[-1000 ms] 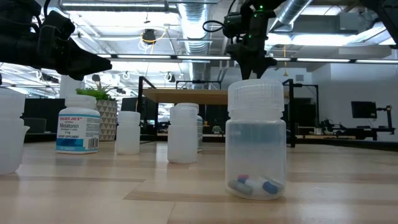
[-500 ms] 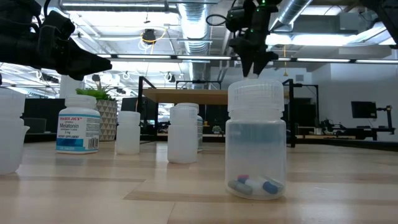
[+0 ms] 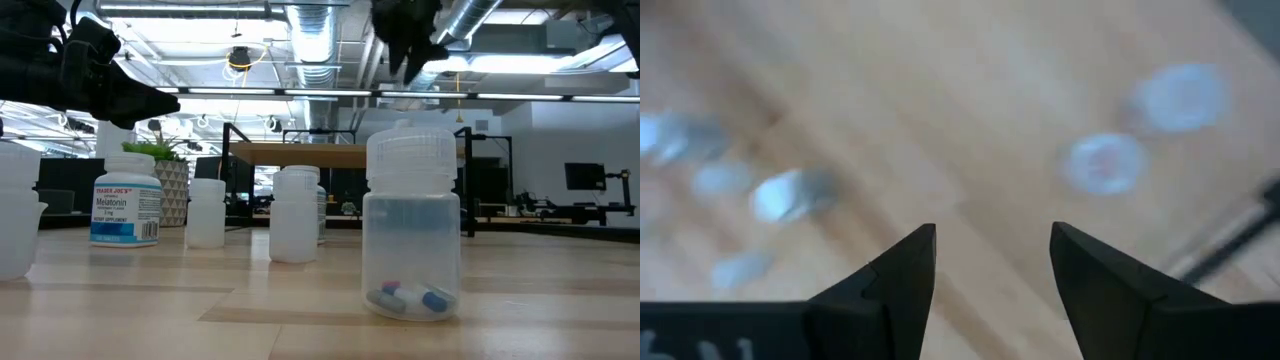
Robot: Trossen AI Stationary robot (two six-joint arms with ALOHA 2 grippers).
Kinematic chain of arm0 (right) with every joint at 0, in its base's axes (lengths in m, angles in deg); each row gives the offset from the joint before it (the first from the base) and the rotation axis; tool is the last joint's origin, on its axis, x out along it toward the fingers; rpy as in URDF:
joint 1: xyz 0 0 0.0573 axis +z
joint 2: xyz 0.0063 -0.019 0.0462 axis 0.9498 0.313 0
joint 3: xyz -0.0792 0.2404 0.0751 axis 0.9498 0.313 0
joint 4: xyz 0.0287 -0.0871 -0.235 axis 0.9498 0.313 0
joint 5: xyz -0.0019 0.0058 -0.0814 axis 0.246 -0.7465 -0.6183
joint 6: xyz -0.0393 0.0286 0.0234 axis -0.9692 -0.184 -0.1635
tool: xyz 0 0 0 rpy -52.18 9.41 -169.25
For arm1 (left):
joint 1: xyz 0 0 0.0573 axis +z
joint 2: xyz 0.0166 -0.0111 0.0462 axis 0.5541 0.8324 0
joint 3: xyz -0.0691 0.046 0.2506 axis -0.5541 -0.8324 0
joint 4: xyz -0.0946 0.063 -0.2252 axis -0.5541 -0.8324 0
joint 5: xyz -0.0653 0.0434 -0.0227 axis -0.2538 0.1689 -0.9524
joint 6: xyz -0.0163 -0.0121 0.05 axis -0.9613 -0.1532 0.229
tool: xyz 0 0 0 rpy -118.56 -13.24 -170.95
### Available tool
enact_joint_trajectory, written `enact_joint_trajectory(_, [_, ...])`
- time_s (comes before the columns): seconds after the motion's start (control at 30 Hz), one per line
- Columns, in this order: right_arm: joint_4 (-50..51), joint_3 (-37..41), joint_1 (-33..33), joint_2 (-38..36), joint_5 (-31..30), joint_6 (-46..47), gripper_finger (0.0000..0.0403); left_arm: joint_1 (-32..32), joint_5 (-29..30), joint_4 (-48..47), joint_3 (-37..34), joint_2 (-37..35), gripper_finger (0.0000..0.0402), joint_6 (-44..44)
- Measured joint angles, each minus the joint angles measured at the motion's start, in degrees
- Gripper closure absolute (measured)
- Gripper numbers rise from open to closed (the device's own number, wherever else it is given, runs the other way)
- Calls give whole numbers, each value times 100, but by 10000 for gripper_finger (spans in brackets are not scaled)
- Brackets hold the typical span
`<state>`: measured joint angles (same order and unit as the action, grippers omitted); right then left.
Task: Pick and place medicine bottles onto shelf by color
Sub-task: Put the transparent pill bottle aligned with the other transparent pill bottle on the shelf
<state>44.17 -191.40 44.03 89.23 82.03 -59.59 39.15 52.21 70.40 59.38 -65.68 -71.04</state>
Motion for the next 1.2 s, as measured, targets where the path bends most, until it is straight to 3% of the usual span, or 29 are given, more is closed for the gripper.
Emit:
enact_joint_trajectory(0.33, [-71, 49, 2108, -182, 113, -546, 195, 0, 0, -2, 0, 0, 281, 0])
enact_joint_trajectory(0.7, [-1414, 45, 4431, 493, -125, -494, 209, 0, 0, 0, -2, 0, 281, 0])
enact_joint_trajectory(0.93, [-2049, 45, 5063, 1290, -143, -461, 220, 1, 33, 28, -1, -4, 281, 0])
enact_joint_trajectory(1.2, [-1838, 49, 5239, 2030, -116, 1195, 245, 1, 5, 9, -2, -2, 281, 0])
